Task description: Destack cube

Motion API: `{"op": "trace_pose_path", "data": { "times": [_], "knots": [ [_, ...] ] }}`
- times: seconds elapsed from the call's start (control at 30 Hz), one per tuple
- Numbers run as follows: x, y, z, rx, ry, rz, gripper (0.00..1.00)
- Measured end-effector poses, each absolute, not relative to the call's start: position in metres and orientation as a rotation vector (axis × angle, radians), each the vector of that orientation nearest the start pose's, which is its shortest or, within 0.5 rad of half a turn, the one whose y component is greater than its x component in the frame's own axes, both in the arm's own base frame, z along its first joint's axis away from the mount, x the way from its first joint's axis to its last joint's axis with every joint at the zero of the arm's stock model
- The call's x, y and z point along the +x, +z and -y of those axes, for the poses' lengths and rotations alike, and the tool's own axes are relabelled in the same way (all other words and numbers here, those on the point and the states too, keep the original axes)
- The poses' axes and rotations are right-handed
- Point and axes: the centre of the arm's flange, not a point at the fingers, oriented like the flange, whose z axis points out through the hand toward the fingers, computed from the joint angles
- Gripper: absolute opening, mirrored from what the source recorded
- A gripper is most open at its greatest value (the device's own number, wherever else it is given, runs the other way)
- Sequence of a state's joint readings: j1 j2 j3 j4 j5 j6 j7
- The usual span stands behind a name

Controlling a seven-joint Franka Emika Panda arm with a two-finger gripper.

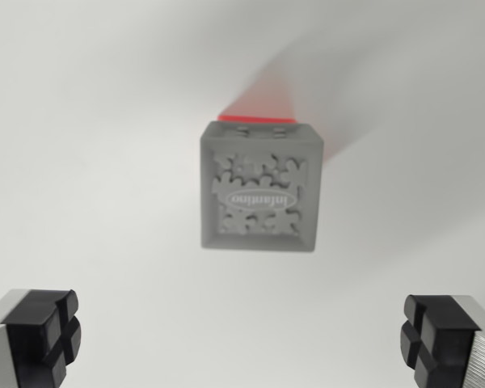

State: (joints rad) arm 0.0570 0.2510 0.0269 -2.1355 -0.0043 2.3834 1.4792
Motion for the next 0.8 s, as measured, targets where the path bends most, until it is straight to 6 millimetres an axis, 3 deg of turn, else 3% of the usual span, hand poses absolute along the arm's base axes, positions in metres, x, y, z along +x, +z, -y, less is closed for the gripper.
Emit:
{"op": "trace_pose_path", "data": {
  "times": [0.8],
  "knots": [
    [0.567,0.198,-0.045,-2.405,0.01,-2.022,1.0]
  ]
}}
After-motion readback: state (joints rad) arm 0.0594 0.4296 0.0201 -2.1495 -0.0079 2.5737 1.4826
